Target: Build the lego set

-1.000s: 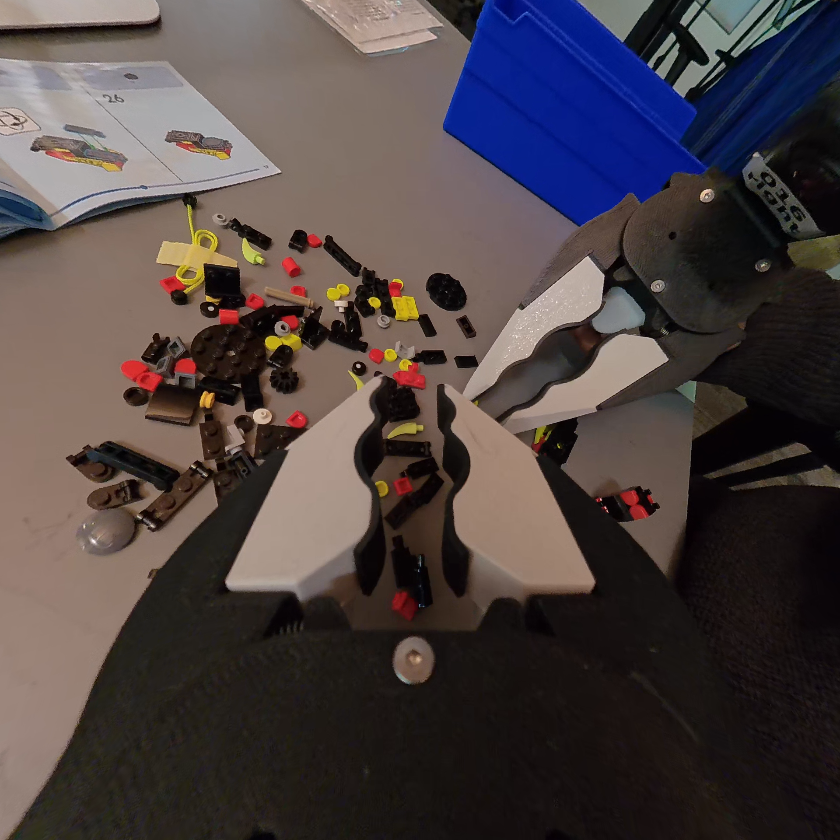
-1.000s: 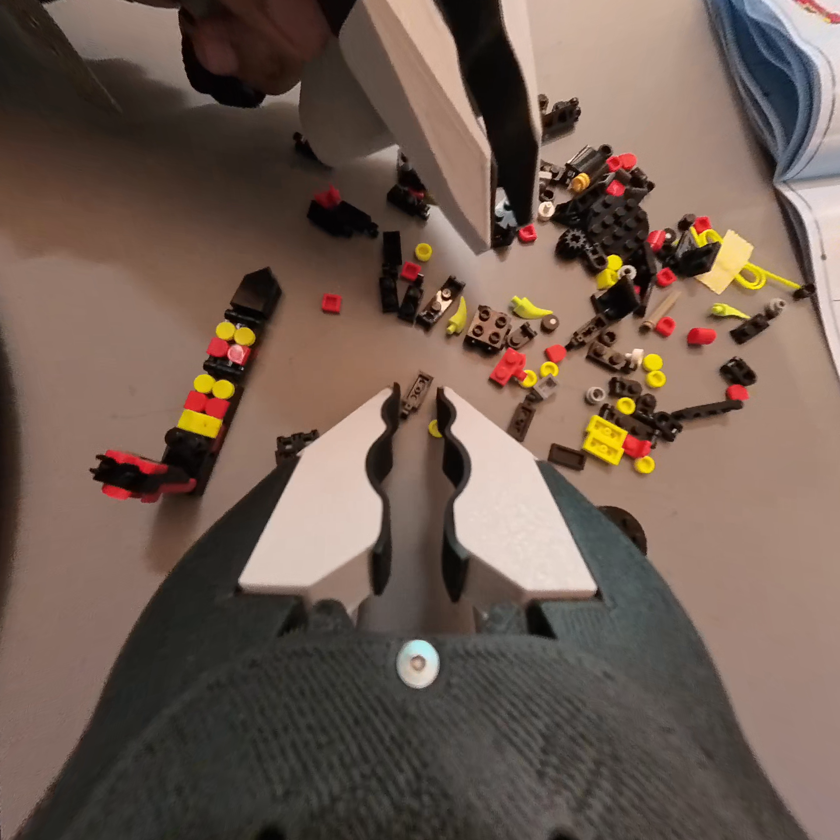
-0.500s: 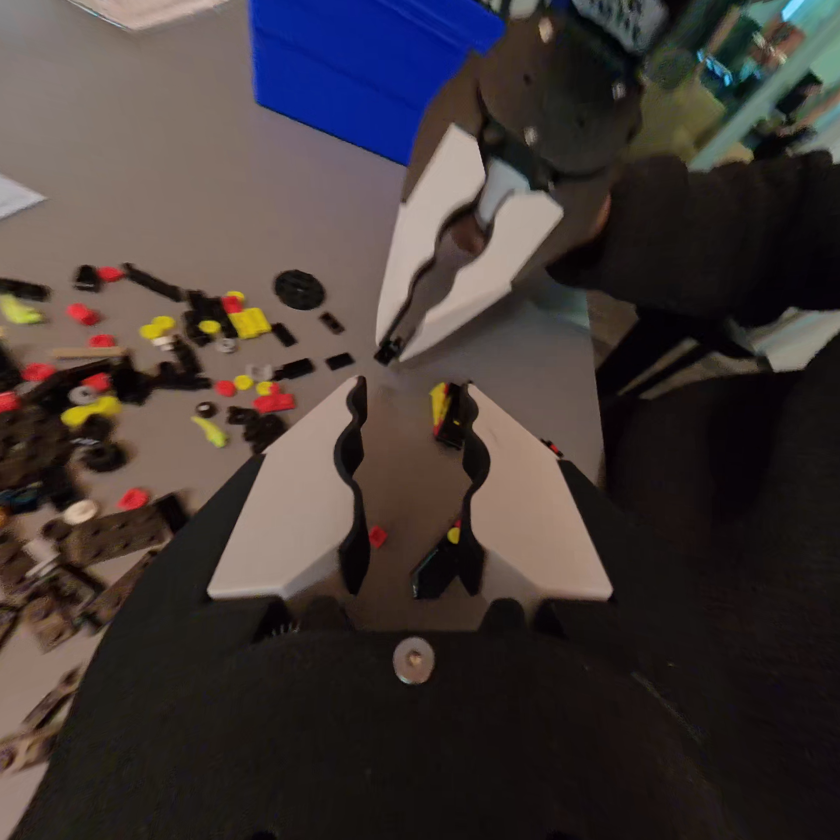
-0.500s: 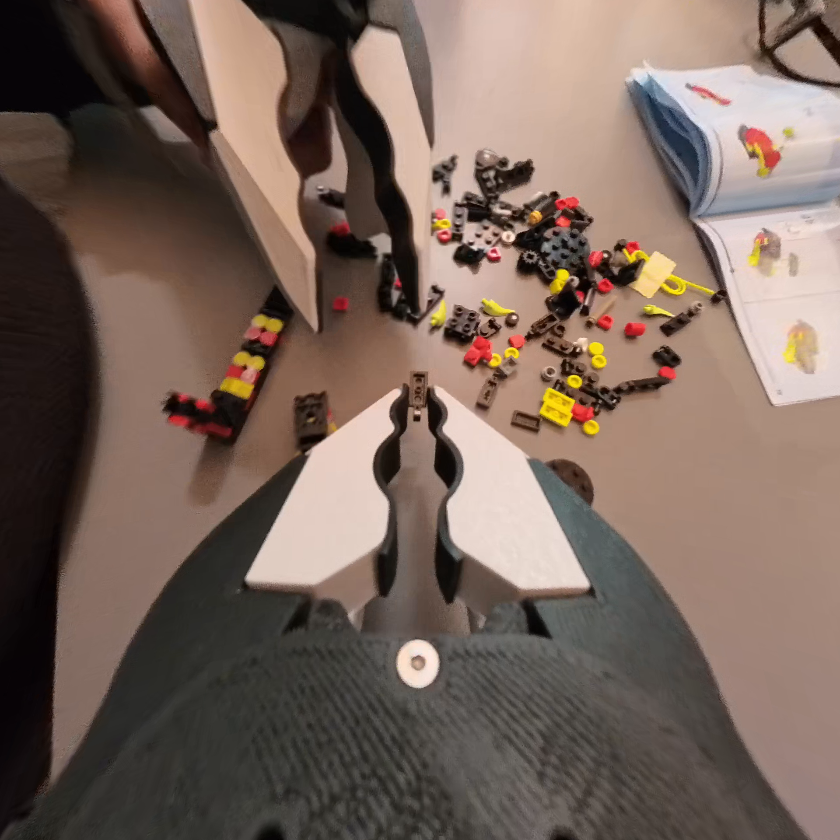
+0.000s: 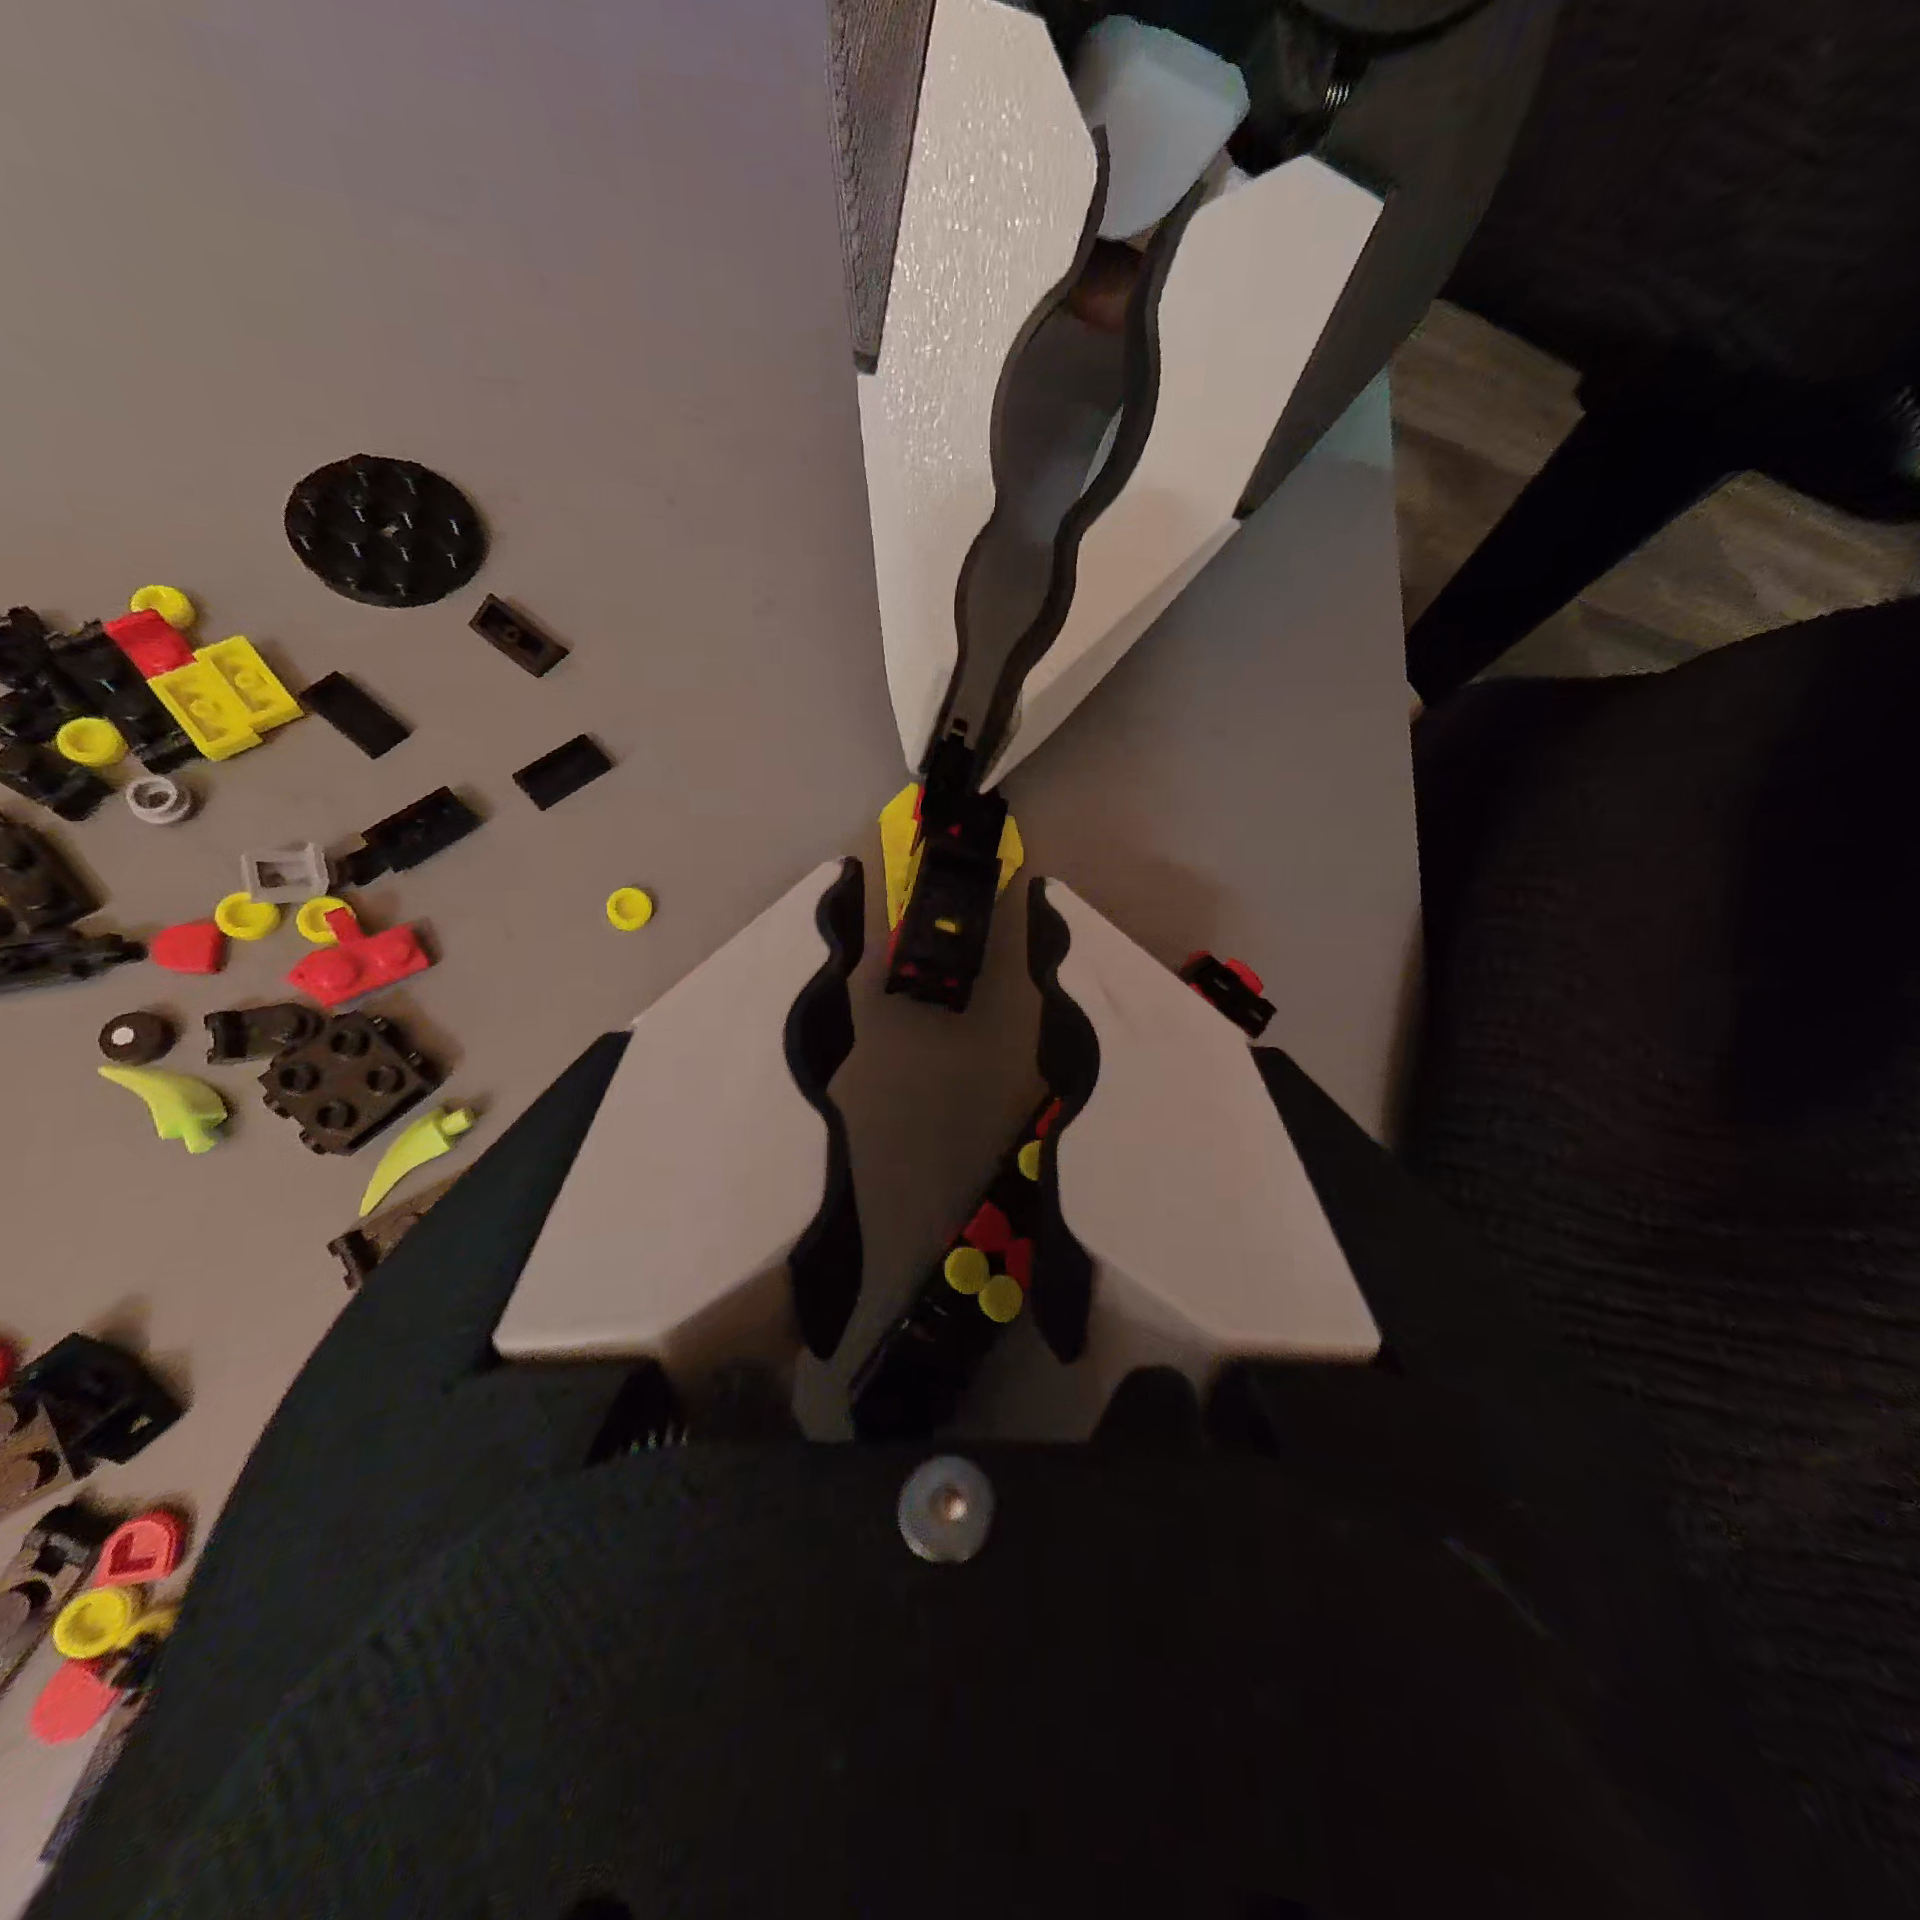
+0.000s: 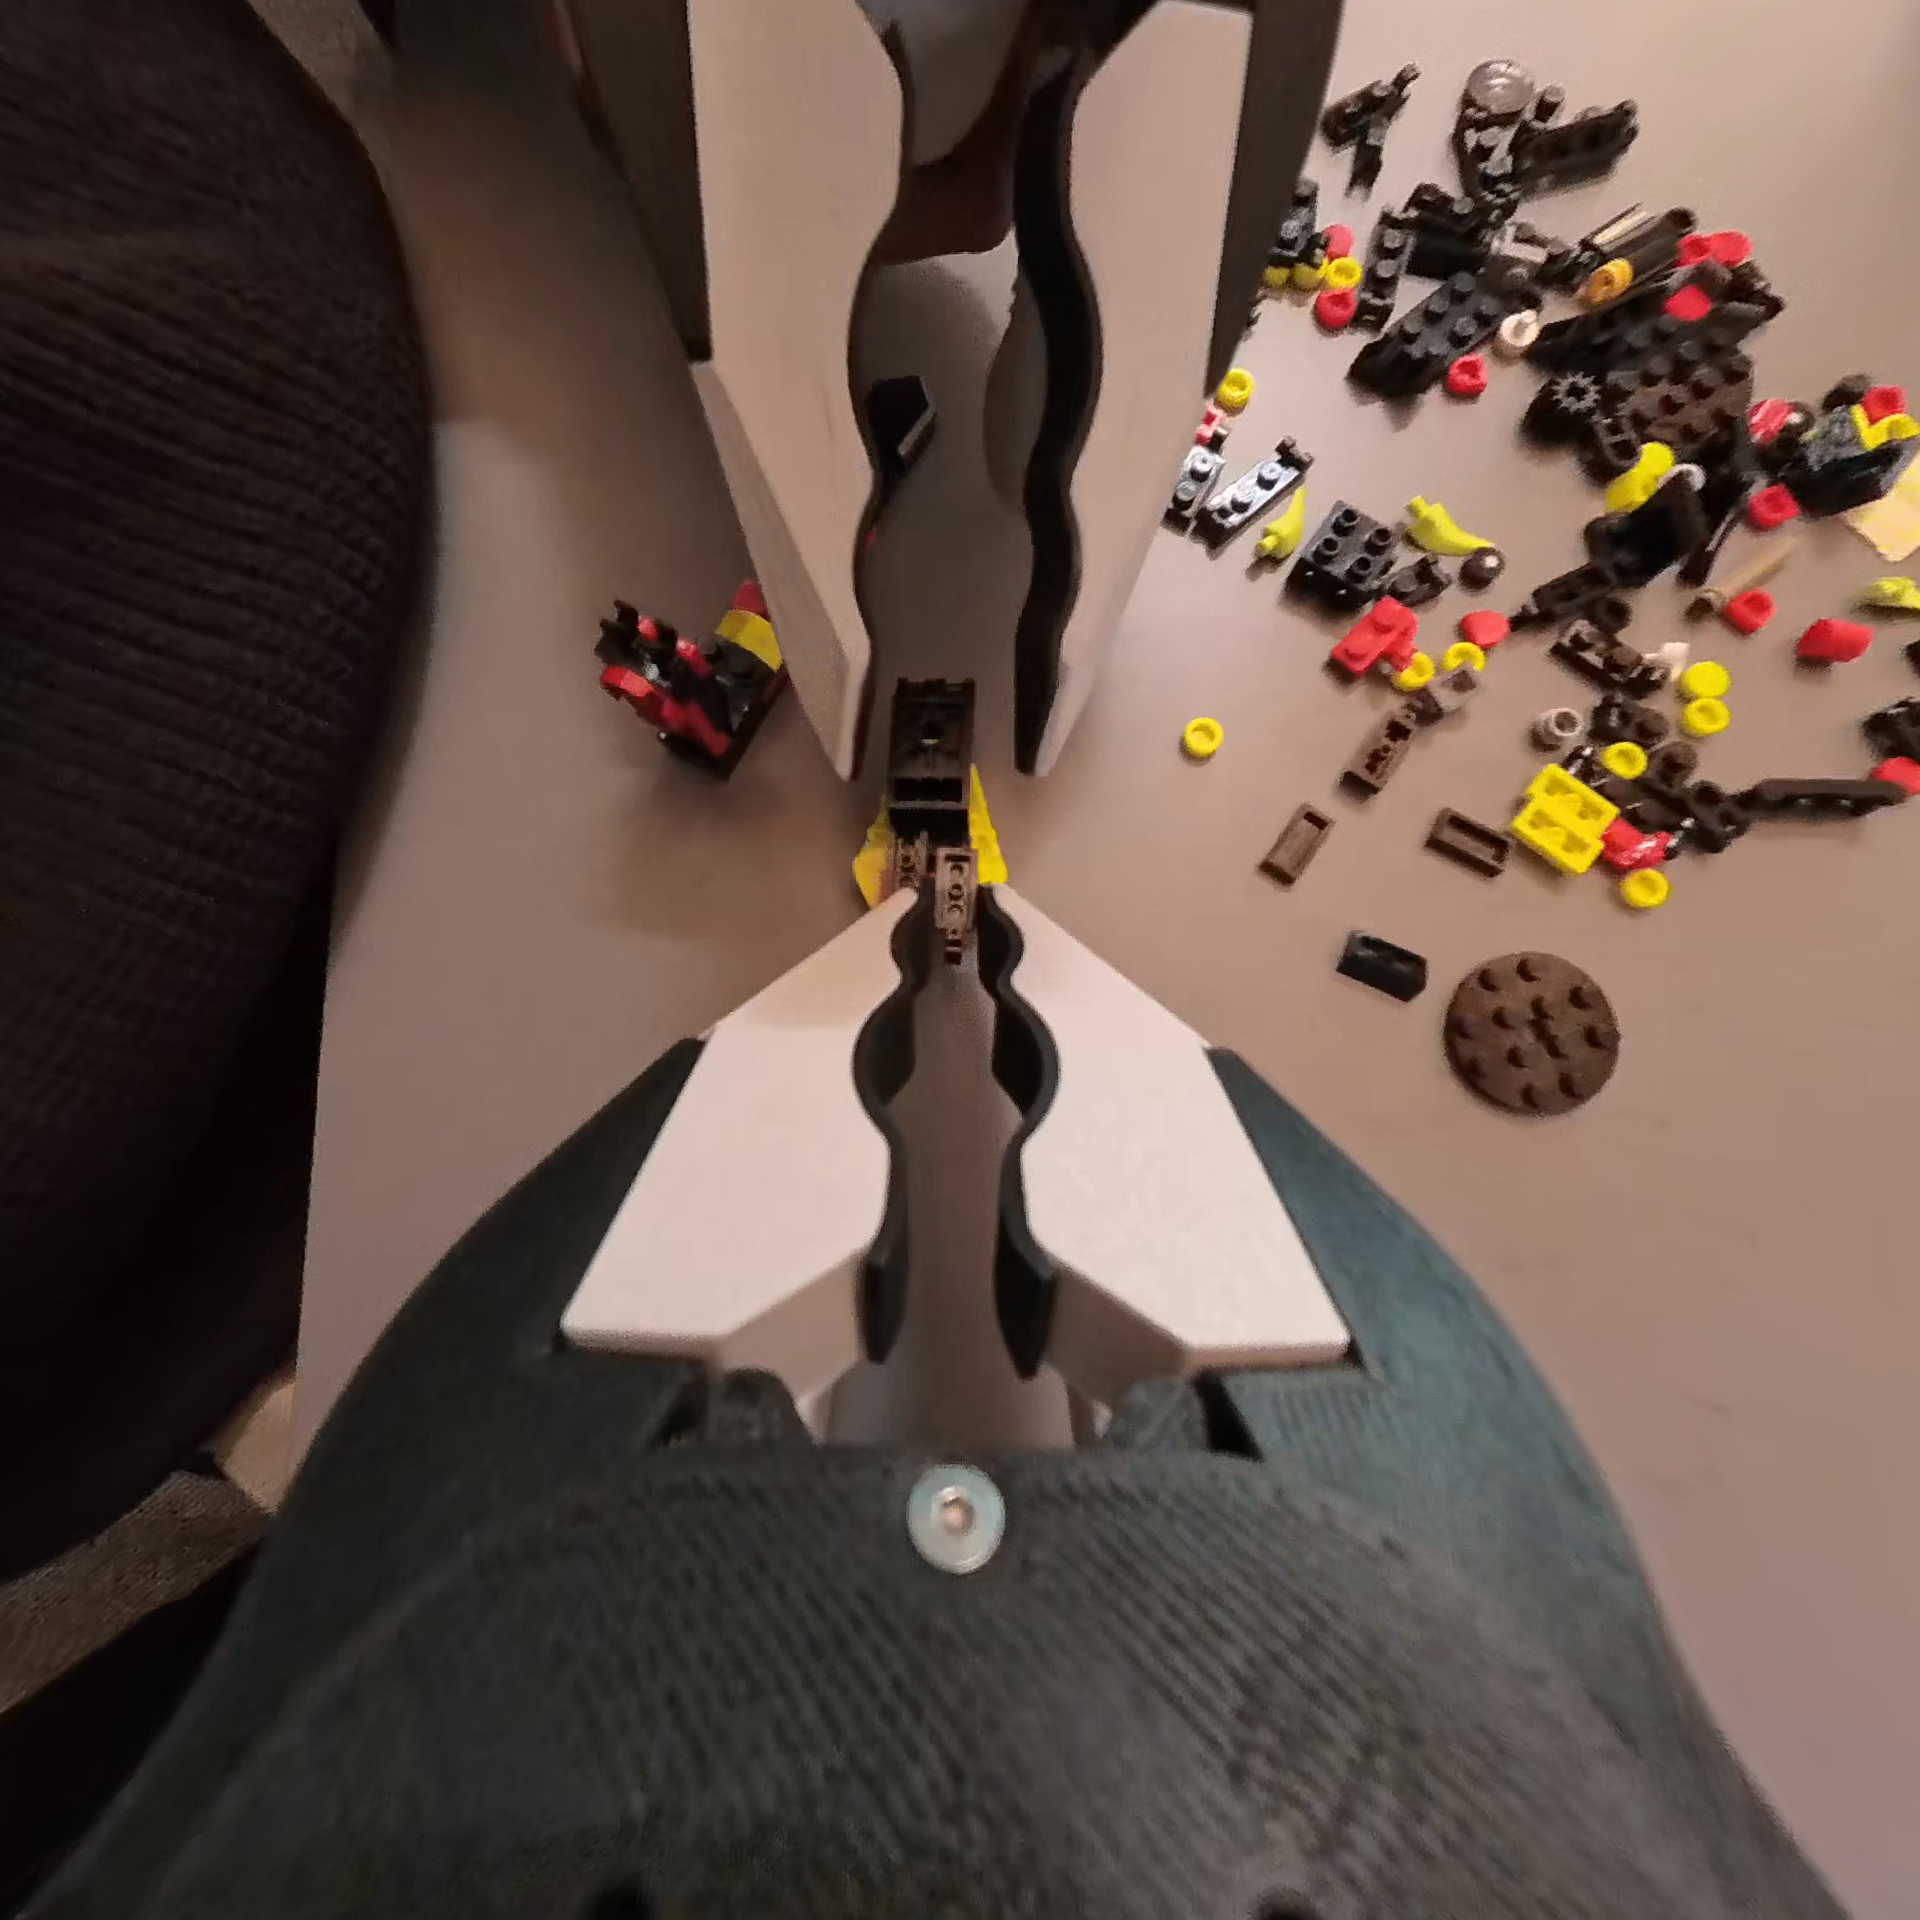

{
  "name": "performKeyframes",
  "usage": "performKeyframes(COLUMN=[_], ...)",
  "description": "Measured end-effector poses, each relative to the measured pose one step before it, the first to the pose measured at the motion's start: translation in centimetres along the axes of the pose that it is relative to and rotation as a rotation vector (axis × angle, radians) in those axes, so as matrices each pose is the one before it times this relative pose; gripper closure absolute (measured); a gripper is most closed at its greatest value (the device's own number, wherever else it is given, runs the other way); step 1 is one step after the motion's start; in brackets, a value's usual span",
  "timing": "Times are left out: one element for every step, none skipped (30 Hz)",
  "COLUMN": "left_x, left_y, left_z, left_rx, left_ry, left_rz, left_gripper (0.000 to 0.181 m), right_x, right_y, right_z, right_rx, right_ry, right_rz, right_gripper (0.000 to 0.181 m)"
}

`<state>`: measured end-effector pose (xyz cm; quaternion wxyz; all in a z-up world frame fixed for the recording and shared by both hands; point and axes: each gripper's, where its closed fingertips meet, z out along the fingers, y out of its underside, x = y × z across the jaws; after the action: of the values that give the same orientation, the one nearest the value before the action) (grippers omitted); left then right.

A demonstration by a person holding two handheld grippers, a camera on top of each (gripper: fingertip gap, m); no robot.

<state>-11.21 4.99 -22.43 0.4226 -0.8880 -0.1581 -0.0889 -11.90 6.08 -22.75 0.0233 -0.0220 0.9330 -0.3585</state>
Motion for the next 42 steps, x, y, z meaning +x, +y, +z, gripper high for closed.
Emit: performKeyframes(left_x=[0.033,-0.019,-0.013,0.041,0.047,0.047,0.044,0.041,0.014,-0.002,-0.006,0.004,0.001,-0.005,0.007,0.008,0.043,0.063,0.042,0.033,0.016,0.002,0.007,0.002,0.003,-0.003,0.001,-0.005,0.007,0.002,0.001,-0.001,0.005,-0.002,-0.007,-0.014,-0.017,0.008,-0.004,-0.012,-0.015,-0.003], left_y=[-0.024,-0.021,0.014,0.07,0.094,0.086,0.076,0.035,0.001,0.006,-0.008,-0.007,0.002,-0.01,-0.005,0.007,-0.011,-0.008,-0.016,-0.002,-0.007,0.0,-0.006,-0.004,-0.003,-0.002,0.002,-0.005,0.002,-0.003,-0.001,-0.003,0.002,0.001,-0.002,-0.001,0.002,-0.003,-0.003,0.002,-0.011,-0.006], left_z=[0.071,0.068,0.089,0.086,0.1,0.103,0.079,0.054,0.025,0.006,0.004,-0.001,0.011,0.004,0.009,0.009,0.025,0.038,0.032,0.024,0.017,0.021,0.007,0.009,0.002,-0.006,0.003,0.009,-0.006,0.002,0.001,0.001,-0.006,0.008,-0.005,-0.006,0.001,-0.005,0.008,0.001,0.002,0.001], left_rx=[-0.0022,-0.0015,-0.0034,-0.0054,-0.0061,-0.0056,-0.0051,-0.0029,-0.0009,-0.0004,0.0006,0.001,0.0006,0.0003,-0.0001,0.0,0.0001,0.0,0.0001,-0.0001,-0.0002,-0.0004,-0.0003,0.0001,0.0002,0.0003,0.0006,0.0004,0.0003,0.0002,0.0001,0.0002,0.0003,0.0002,0.0004,0.0003,0.0003,0.0004,0.0003,0.0004,0.0003,0.0002], left_ry=[0.001,-0.0029,-0.0024,0.0011,0.0025,0.0021,0.002,0.0005,-0.001,-0.001,-0.0005,0.0002,-0.0006,-0.0016,-0.0016,-0.0012,0.001,0.0022,0.0008,-0.0004,-0.0016,-0.0018,-0.0013,-0.0005,0.0,0.0004,0.0006,0.0007,0.0004,0.0002,0.0001,0.0,0.0003,0.0004,-0.0001,-0.0004,0.0,0.0008,0.0008,0.0003,-0.0002,0.0001], left_rz=[0.0046,0.0066,0.0059,0.0038,0.0019,0.0009,0.0013,0.0026,0.0024,0.0013,-0.0002,-0.0005,-0.0002,0.0009,0.0021,0.0021,0.0007,0.0,0.0008,0.0019,0.0025,0.0025,0.0014,0.0002,-0.0005,-0.0005,-0.001,-0.001,-0.0004,0.0,0.0001,0.0001,-0.0004,-0.0007,-0.0008,-0.0005,-0.0009,-0.0012,-0.0009,-0.0009,-0.0011,-0.0007], left_gripper=[0.155,0.158,0.159,0.162,0.163,0.164,0.165,0.165,0.165,0.165,0.165,0.165,0.165,0.165,0.165,0.165,0.165,0.165,0.165,0.165,0.165,0.165,0.165,0.165,0.165,0.165,0.165,0.165,0.165,0.165,0.165,0.165,0.165,0.165,0.165,0.165,0.165,0.165,0.165,0.165,0.165,0.165], right_x=[-0.097,-0.067,-0.013,-0.002,0.012,-0.014,-0.022,-0.032,-0.03,0.004,0.018,0.009,0.017,0.026,0.027,0.037,0.029,0.0,-0.037,-0.048,-0.068,-0.05,-0.05,-0.077,-0.015,0.003,-0.025,0.008,-0.005,-0.001,-0.003,0.004,0.015,0.03,0.103,0.104,0.039,-0.041,-0.235,-0.33,-0.3,-0.25], right_y=[-0.036,-0.012,0.002,0.009,0.006,-0.047,-0.069,-0.045,-0.013,-0.004,-0.005,0.008,-0.007,0.007,-0.027,-0.035,-0.098,-0.103,-0.072,-0.05,0.018,0.097,0.049,-0.072,0.029,-0.013,0.001,0.003,0.011,0.007,0.018,0.025,0.047,0.039,0.01,-0.028,-0.113,-0.178,-0.235,-0.254,-0.166,-0.121], right_z=[0.034,0.001,-0.006,-0.014,0.0,0.013,0.023,0.038,0.019,0.009,0.005,-0.004,-0.008,-0.013,-0.014,-0.013,-0.028,-0.023,-0.003,0.026,0.059,0.094,0.081,0.021,0.032,0.009,-0.008,-0.004,-0.012,-0.02,-0.015,-0.018,-0.015,-0.048,-0.093,-0.147,-0.18,-0.183,-0.155,-0.097,-0.019,0.064], right_rx=[0.0024,0.0018,0.0009,0.0009,0.0011,0.0024,0.004,0.0022,0.0004,0.0008,0.0014,0.001,0.0,-0.001,-0.0001,0.001,0.0041,0.0039,0.0026,0.0015,-0.0029,-0.0072,-0.0043,0.0016,-0.0049,-0.0012,-0.0006,0.0003,0.0003,0.0001,-0.0002,-0.0008,-0.0024,-0.0023,0.0005,0.0039,0.0091,0.0144,0.0177,0.0154,0.0052,-0.0023], right_ry=[-0.0028,-0.0017,0.0014,0.0007,-0.0001,-0.0032,-0.0044,-0.0052,-0.0055,-0.0027,-0.002,-0.0021,0.0005,0.0025,0.0024,0.0036,0.0033,0.0005,-0.0023,-0.0024,-0.0039,-0.0021,-0.0012,-0.0027,0.0007,0.0022,0.0005,0.0007,-0.0003,-0.0001,-0.0006,0.0004,0.001,0.003,0.0082,0.0076,0.0045,0.0011,-0.0083,-0.0101,-0.0033,0.0022], right_rz=[0.0012,0.0017,0.0017,0.0013,0.0023,0.0028,0.0029,0.0031,0.002,0.0012,0.002,0.0016,-0.0002,-0.0016,-0.002,-0.0011,-0.0009,-0.001,-0.001,-0.0007,-0.0014,-0.0024,-0.0039,-0.0027,-0.0026,-0.003,-0.0026,-0.0013,-0.0002,-0.0003,-0.0011,-0.0013,-0.0017,-0.003,-0.0039,-0.0045,-0.006,-0.0089,-0.0146,-0.021,-0.0266,-0.0298], right_gripper=[0.175,0.175,0.175,0.175,0.175,0.175,0.175,0.175,0.175,0.175,0.175,0.175,0.175,0.175,0.175,0.175,0.175,0.175,0.175,0.175,0.175,0.175,0.175,0.175,0.175,0.175,0.175,0.175,0.175,0.174,0.173,0.171,0.17,0.17,0.169,0.169,0.169,0.168,0.167,0.166,0.165,0.165])
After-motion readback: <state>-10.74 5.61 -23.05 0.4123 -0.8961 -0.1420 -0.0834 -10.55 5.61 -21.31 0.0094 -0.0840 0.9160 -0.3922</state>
